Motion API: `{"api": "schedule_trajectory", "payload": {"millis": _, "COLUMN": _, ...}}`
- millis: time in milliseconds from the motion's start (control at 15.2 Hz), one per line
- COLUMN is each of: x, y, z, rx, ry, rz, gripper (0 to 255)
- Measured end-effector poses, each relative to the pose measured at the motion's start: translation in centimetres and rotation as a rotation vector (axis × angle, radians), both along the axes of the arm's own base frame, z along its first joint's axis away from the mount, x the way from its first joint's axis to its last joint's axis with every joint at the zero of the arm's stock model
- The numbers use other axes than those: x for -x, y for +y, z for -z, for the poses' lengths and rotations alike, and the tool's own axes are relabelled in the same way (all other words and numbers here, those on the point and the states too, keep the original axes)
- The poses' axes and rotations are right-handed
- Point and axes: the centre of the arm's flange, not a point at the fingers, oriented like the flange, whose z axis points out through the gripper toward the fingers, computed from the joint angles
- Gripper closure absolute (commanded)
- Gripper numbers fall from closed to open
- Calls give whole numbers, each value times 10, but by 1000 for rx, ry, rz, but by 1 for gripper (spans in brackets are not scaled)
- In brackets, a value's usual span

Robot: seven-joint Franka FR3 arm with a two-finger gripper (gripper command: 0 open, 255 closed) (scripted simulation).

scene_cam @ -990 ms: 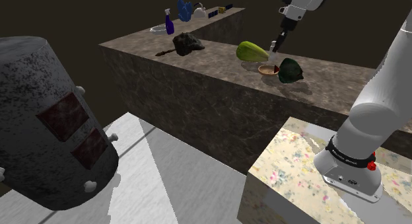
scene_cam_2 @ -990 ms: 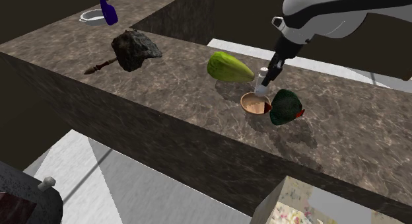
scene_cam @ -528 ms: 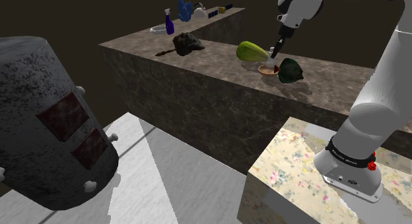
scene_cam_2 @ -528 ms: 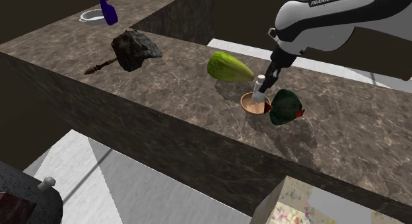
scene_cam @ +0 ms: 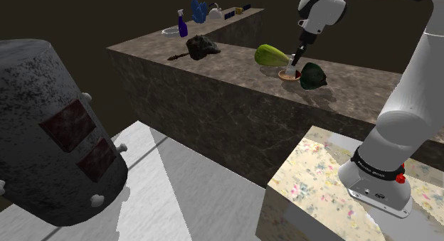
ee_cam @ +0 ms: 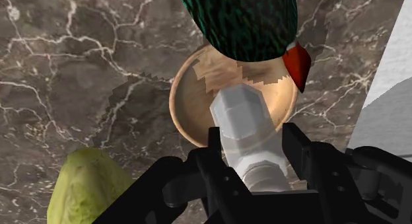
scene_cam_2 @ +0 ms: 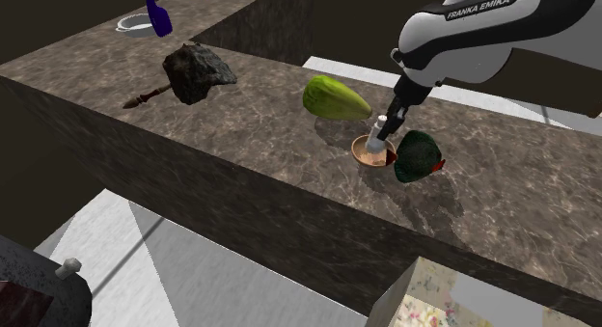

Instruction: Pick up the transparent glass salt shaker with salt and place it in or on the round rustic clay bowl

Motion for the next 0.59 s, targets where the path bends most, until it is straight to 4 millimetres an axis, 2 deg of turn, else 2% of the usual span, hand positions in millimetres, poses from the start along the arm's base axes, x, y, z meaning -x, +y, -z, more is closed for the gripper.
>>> {"api": "schedule_trajectory", "payload": {"millis": 66, "x": 0, "y": 0, "z": 0, "rx": 0, "ry": 0, "rz": 0, "gripper": 255}}
{"api": "schedule_trajectory", "payload": {"millis": 132, "x": 0, "y": 0, "z": 0, "rx": 0, "ry": 0, "rz": 0, "gripper": 0}}
{"api": "schedule_trajectory", "payload": {"millis": 528, "x": 0, "y": 0, "z": 0, "rx": 0, "ry": 0, "rz": 0, "gripper": 0}}
{"api": "schedule_trajectory", "payload": {"millis": 594, "x": 2, "y": -2, "z": -6, "rx": 0, "ry": 0, "rz": 0, "gripper": 0}}
